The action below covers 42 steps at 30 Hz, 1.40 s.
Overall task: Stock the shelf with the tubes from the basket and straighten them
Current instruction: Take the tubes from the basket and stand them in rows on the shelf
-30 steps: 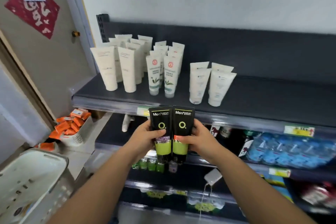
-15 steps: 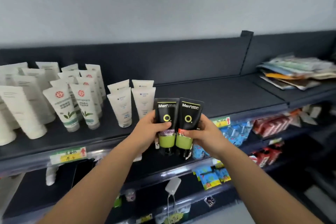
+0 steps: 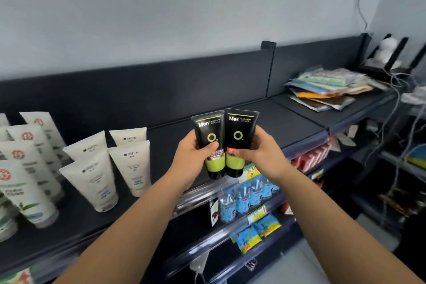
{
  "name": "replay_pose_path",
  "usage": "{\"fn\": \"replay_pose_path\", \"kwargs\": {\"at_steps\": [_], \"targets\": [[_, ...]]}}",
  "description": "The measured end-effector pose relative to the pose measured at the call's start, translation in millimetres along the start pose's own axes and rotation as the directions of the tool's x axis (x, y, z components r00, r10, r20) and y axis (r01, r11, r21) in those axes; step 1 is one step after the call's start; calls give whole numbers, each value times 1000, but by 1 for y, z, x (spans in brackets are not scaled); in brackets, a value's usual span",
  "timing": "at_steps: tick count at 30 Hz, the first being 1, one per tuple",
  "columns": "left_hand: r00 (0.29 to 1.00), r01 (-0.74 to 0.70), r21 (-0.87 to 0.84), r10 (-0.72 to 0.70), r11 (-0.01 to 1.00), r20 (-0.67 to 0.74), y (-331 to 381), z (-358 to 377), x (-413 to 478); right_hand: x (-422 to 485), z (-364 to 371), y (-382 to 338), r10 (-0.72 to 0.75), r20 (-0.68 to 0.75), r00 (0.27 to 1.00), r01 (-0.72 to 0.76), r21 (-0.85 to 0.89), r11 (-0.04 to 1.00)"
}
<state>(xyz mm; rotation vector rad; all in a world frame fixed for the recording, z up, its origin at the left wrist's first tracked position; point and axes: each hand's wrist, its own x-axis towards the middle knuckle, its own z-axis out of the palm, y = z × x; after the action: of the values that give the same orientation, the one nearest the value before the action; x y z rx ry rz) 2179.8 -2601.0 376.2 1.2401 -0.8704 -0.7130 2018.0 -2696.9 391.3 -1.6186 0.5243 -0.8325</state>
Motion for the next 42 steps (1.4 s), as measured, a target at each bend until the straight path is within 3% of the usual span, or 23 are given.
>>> {"fn": "replay_pose_path", "kwargs": {"at_steps": [7,14,20,28,39,42], "targets": [[999,7,26,-5,1000,-52,-15,22,55,61,-34,26,-24,60,998,26,-30,999],[998,25,157,-16,987,-57,-28,40,97,125,-80,69,5,200,980,21,-127,992],[977,29,183,10,983,-212,-35,48,129,182,-112,89,48,244,969,-12,-148,989],[948,53,263,34,963,-316,-37,51,150,220,-98,102,11,341,940,56,-186,981],[917,100,316,36,943,-397,-41,49,155,240,-93,113,51,411,910,37,-203,978],[927,175,346,-36,922,-374,-48,42,152,236,-96,111,103,431,896,13,-257,966]]}}
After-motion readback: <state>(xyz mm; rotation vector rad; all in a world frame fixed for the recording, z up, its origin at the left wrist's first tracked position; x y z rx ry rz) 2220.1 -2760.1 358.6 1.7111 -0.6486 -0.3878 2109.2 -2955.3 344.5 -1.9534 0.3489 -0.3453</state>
